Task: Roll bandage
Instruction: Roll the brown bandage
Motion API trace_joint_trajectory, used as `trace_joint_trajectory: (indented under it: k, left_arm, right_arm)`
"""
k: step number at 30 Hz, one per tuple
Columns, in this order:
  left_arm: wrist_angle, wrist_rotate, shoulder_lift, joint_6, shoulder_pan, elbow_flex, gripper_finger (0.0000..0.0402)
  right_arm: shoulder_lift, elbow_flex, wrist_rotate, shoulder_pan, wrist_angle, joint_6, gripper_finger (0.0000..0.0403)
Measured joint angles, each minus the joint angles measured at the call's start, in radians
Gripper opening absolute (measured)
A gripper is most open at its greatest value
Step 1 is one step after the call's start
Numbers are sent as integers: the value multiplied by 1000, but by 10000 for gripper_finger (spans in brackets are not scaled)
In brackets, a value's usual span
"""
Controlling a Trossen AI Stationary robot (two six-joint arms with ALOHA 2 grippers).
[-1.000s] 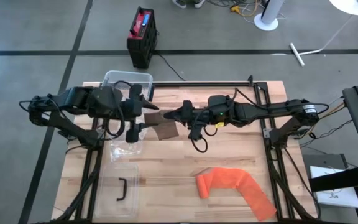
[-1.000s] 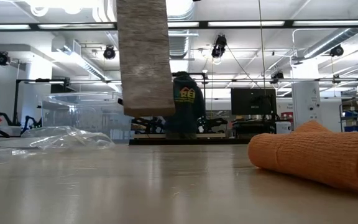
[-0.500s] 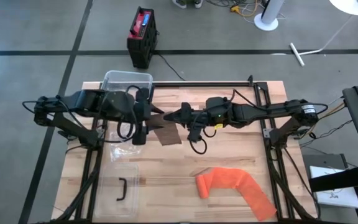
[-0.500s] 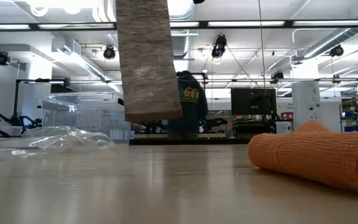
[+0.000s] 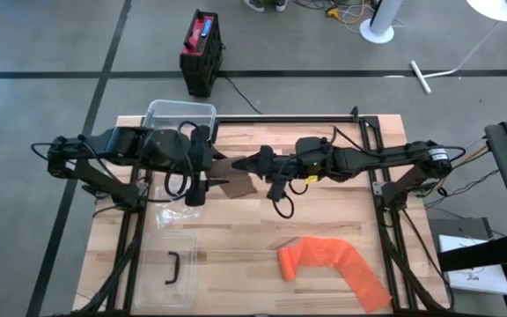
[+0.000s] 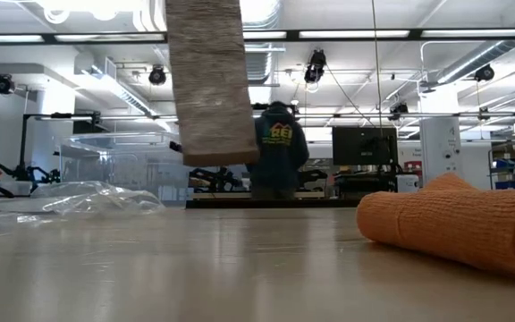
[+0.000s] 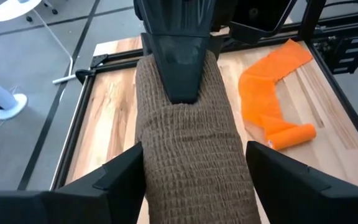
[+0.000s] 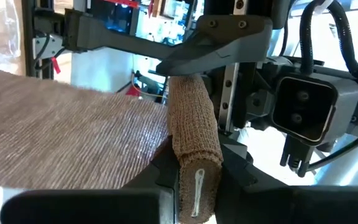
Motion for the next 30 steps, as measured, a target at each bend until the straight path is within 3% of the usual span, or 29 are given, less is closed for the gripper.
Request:
trace_joint_trajectory:
  k: [7,20,30]
  left_arm:
    - [21,49,0,-3,2,0,256]
    - [67,64,1,12,2,0,209]
    - [136,72,2,71,2,-13,234]
  right_arm:
    - [3,1,21,2,7,-56,48]
    - [9,1,38,3,62,-64,48]
    - [9,2,44,2,92,-53,48]
